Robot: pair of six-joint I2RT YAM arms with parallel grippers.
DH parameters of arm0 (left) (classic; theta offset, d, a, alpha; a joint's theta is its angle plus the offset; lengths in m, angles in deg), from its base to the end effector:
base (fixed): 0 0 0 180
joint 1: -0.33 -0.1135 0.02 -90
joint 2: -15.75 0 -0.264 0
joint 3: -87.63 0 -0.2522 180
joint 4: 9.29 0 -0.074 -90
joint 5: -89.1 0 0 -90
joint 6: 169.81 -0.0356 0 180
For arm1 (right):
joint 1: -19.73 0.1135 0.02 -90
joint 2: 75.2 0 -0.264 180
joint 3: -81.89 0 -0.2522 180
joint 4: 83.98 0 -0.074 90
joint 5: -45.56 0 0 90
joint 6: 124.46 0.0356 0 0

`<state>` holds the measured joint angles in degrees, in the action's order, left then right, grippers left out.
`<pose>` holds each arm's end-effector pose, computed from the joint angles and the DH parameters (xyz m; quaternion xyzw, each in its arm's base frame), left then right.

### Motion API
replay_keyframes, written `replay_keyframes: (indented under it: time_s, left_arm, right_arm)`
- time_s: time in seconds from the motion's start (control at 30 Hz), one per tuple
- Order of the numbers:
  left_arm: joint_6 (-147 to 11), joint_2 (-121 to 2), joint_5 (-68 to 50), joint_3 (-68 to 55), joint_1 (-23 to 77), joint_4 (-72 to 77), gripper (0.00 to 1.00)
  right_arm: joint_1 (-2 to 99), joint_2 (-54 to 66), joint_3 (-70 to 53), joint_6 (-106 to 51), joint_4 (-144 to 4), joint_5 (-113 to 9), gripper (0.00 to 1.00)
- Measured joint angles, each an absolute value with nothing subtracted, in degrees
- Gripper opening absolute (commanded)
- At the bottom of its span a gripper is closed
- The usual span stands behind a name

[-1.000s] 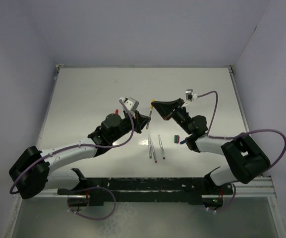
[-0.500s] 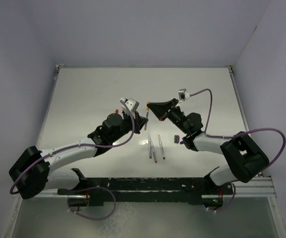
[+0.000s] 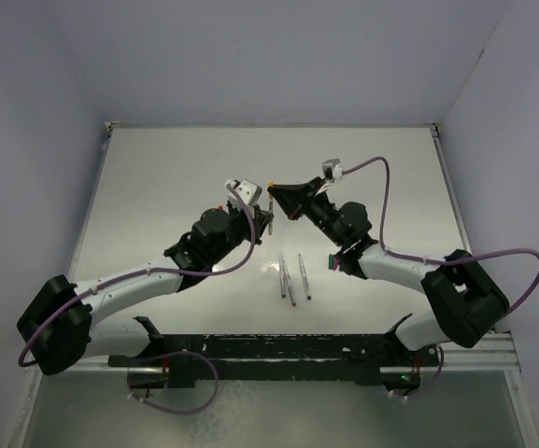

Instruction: Insert the pens into the pen caps

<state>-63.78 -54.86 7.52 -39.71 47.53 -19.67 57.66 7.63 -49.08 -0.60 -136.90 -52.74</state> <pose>0.1944 -0.2023 0.2704 0.1550 0.7356 -0.2974 0.5885 0.2333 0.1884 0.2709 -0.0795 0.5759 0.5104 0.6337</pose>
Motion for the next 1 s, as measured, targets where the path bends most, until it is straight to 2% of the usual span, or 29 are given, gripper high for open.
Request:
replay_keyframes:
  time_s: [0.67, 0.87, 1.0]
  left_arm:
    - [-65.9, -54.9, 9.6, -38.7, 46.5, -14.0, 0.0]
    - [-62.8, -54.9, 10.4, -39.5, 46.0, -15.1, 0.0]
    - [-60.9, -54.6, 11.5, -40.5, 45.5, -17.8, 0.0]
  right_arm:
    - [59.3, 9.5, -46.0, -3.0, -131.6, -51.1, 0.02]
    - [60.3, 9.5, -42.0, -3.8, -124.5, -49.8, 0.38]
    - [61.9, 9.3, -41.3, -5.2, -118.5, -48.1, 0.5]
